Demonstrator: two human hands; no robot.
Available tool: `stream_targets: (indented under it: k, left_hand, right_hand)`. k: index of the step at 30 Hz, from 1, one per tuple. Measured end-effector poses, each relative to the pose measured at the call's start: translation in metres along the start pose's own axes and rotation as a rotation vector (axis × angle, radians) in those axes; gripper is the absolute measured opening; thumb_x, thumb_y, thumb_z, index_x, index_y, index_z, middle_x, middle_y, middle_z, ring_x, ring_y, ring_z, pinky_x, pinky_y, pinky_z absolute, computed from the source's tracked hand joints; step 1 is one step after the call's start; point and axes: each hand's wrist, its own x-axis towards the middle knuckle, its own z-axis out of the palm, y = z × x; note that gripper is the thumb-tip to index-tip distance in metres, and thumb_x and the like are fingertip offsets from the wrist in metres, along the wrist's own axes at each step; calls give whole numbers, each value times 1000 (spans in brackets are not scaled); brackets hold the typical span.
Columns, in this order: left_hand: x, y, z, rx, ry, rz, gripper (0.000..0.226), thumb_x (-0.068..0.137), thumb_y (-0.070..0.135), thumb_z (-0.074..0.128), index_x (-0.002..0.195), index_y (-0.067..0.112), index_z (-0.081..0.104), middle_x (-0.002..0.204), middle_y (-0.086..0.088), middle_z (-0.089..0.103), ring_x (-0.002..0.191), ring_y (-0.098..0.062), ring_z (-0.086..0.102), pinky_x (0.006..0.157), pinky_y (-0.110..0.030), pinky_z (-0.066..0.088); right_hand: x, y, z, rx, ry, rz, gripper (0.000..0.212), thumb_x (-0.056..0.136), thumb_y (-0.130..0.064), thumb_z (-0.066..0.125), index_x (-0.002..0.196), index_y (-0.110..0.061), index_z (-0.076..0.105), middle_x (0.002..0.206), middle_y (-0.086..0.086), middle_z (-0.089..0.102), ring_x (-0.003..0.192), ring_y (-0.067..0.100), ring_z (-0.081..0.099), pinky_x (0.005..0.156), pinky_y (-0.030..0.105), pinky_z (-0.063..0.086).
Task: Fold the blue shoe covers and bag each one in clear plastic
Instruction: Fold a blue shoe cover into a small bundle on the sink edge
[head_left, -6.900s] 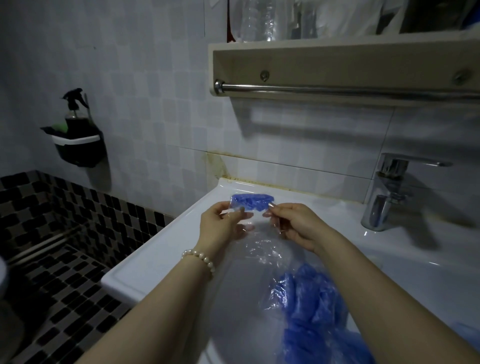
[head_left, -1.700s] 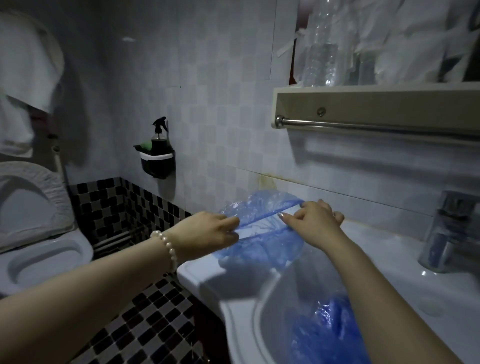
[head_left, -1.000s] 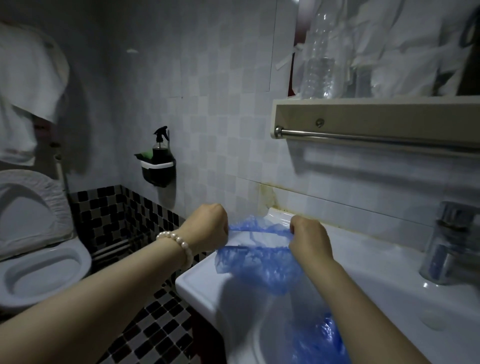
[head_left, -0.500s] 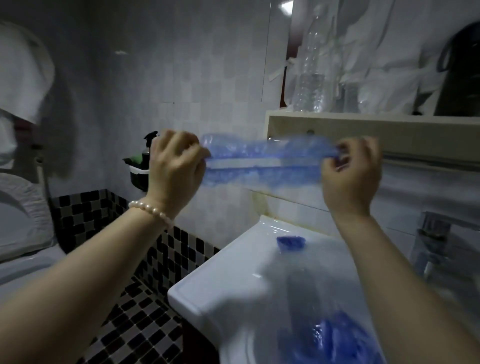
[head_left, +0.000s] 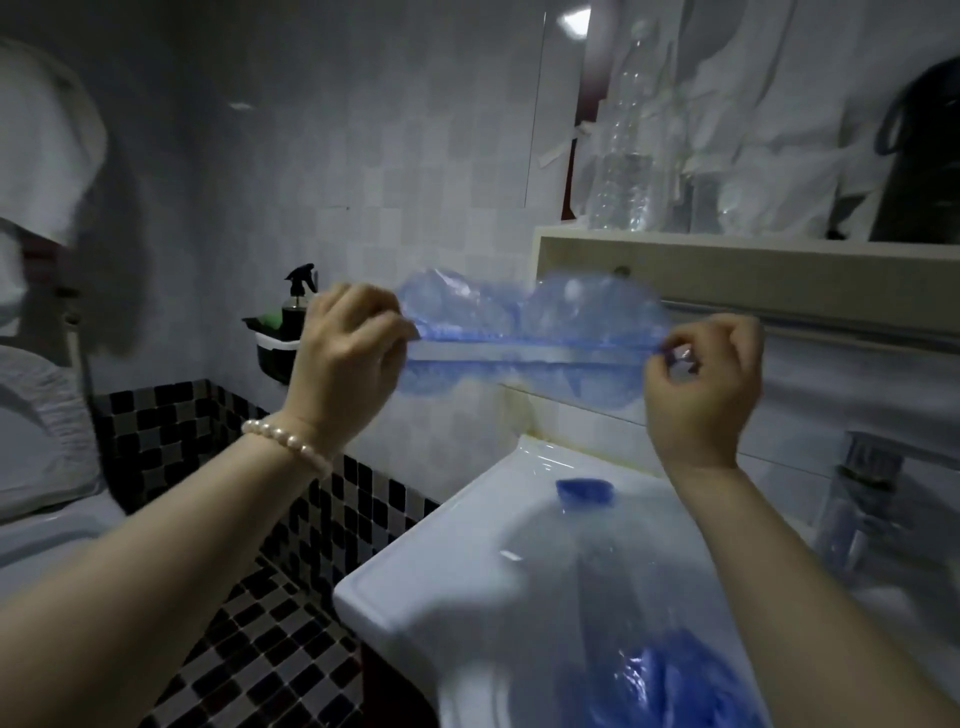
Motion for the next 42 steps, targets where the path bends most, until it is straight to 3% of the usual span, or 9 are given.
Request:
stream_targets:
  k: [2, 5, 8, 11, 16, 21, 27, 37, 42]
  left_hand:
    - [-21, 0, 2, -6, -117, 209, 20, 79, -3, 60, 62, 7, 66, 75, -13, 63, 69, -27, 54, 62, -35, 40]
    - [-79, -4, 11, 31, -614, 282, 9, 64, 7, 64, 59, 15, 67, 66, -2, 64, 60, -25, 61, 57, -31, 45]
    - [-120, 0, 14, 76, -988, 192, 8, 59, 14, 73, 63, 20, 68, 64, 5, 65, 56, -19, 64, 50, -30, 52]
    - [-137, 9, 12, 75, -1096, 202, 12, 60, 12, 75, 64, 22, 68, 65, 7, 63, 51, -14, 61, 46, -29, 52]
    - [-148, 31, 6, 88, -1096, 397, 27, 45, 17, 85, 52, 21, 59, 52, 8, 50, 34, -12, 44, 34, -20, 38]
    - [-157, 37, -5, 10, -973, 421, 13, 69, 20, 69, 81, 18, 68, 66, 7, 56, 42, -11, 48, 40, -24, 41]
    - [-149, 37, -3, -52, -902, 401, 15, 78, 16, 60, 63, 16, 58, 75, 1, 56, 61, -18, 50, 52, -29, 41]
    - [-137, 43, -11, -42, -1227, 339, 14, 69, 21, 50, 64, 23, 63, 72, 9, 56, 53, -11, 54, 42, -22, 46]
    - [-125, 64, -12, 8, -1446, 163, 27, 91, 25, 45, 99, 13, 67, 103, 1, 52, 79, -20, 55, 70, -32, 47]
  right_hand:
    - [-22, 8, 4, -48, -110, -144, 8, 61, 6, 58, 63, -1, 59, 73, 21, 53, 70, 30, 47, 62, 31, 35]
    - [-76, 38, 13, -179, -730, -320, 11, 48, -2, 68, 56, -7, 64, 63, 13, 56, 58, 35, 56, 52, 30, 38]
    - [-107, 50, 14, -330, -1253, -179, 15, 64, -4, 57, 70, -13, 68, 77, 7, 61, 73, 31, 57, 57, 20, 28]
    - [-120, 49, 13, -388, -1434, -120, 11, 66, -5, 53, 61, -13, 47, 75, 4, 54, 72, 25, 51, 50, 25, 27]
    - [-145, 40, 7, -108, -1120, -393, 12, 58, -8, 58, 68, -15, 63, 69, 4, 61, 50, 24, 57, 41, 22, 37]
    - [-163, 44, 1, 17, -822, -642, 10, 77, -6, 50, 82, -14, 53, 62, 6, 55, 43, 23, 47, 39, 23, 36]
    - [-170, 46, 0, -10, -847, -675, 16, 71, -5, 71, 60, -9, 60, 61, 6, 52, 54, 23, 45, 46, 27, 36]
    - [-168, 31, -3, 19, -895, -759, 22, 82, -3, 59, 61, -10, 60, 63, 6, 53, 54, 22, 47, 46, 29, 40]
    - [-149, 2, -8, -78, -1309, -486, 12, 61, -19, 71, 70, -10, 70, 76, 4, 60, 63, 21, 58, 54, 21, 44]
